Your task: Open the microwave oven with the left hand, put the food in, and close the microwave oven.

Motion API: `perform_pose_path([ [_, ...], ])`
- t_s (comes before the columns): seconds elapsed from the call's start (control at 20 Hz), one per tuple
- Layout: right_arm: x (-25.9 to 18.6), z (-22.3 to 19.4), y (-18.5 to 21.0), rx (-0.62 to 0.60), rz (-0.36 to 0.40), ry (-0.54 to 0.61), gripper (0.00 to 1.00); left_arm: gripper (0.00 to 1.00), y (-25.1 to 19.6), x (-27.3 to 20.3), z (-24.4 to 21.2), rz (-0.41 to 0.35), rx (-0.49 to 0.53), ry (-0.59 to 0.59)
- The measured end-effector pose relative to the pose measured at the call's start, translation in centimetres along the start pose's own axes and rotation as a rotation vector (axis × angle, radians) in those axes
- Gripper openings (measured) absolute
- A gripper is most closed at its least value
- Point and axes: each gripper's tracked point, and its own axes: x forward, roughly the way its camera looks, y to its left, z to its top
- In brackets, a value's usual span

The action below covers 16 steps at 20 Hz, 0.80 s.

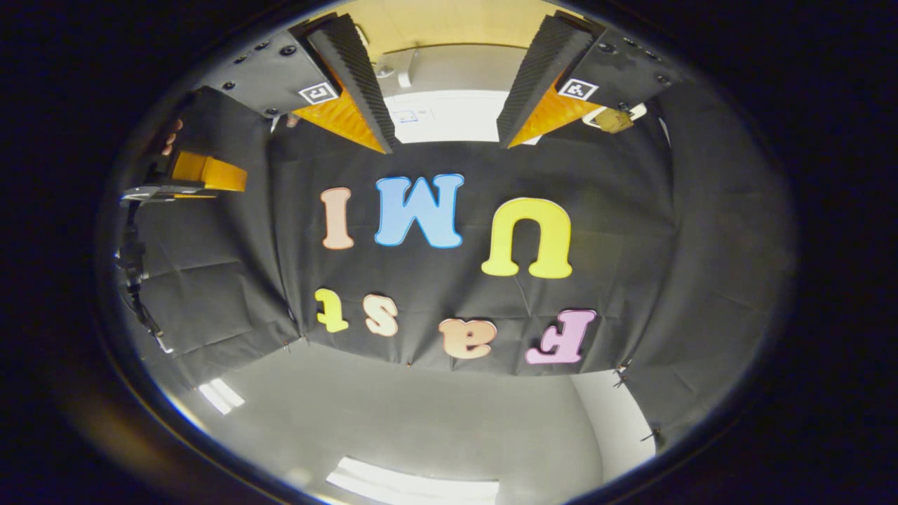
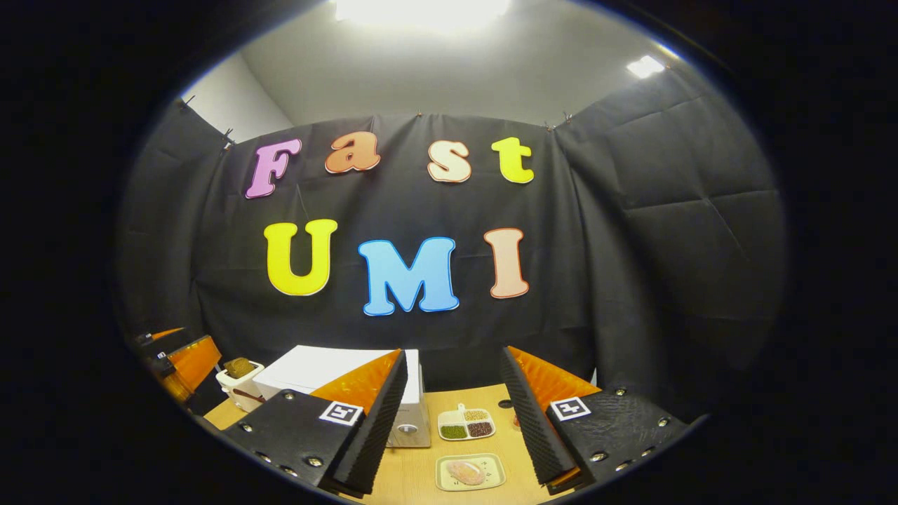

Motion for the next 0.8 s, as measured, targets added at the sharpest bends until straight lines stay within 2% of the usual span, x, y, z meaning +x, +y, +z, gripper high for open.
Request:
perform_pose_path([
  [0.1, 0.5, -0.5, -0.8, -0.028, -0.008, 0.005, 0.82, 0.98, -1.2, 0.9, -0.9, -0.035, -0.027, -0.005],
  [0.2, 0.9, -0.3, -1.1, -0.045, 0.007, -0.002, 0.82, 0.98, -1.6, 1.7, -2.4, -0.024, -0.051, 0.007],
  [0.3, 1.7, -0.8, -1.2, -0.055, 0.043, 0.001, 0.82, 0.98, -2.0, 2.7, -4.5, 0.007, -0.067, 0.032],
  [0.4, 2.5, -1.8, -1.4, -0.07, 0.081, 0.023, 0.82, 0.92, -2.9, 3.9, -6.9, 0.029, -0.083, 0.051],
  [0.5, 3.2, -3.3, -1.7, -0.068, 0.124, 0.045, 0.82, 0.92, -3.9, 5.3, -10.1, 0.049, -0.078, 0.077],
  [0.6, 3.8, -5.8, -1.7, -0.064, 0.172, 0.083, 0.82, 0.99, -4.9, 6.6, -13.7, 0.061, -0.049, 0.112],
  [0.65, 4.2, -6.8, -1.8, -0.062, 0.192, 0.102, 0.82, 0.9, -5.4, 7.1, -15.4, 0.066, -0.028, 0.128],
  [0.75, 4.8, -8.9, -2.5, -0.066, 0.208, 0.148, 0.82, 0.88, -6.6, 8.5, -18.1, 0.064, 0.001, 0.134],
  [0.8, 5.0, -9.5, -2.9, -0.067, 0.209, 0.164, 0.82, 0.99, -7.2, 9.4, -19.5, 0.062, 0.015, 0.142],
])
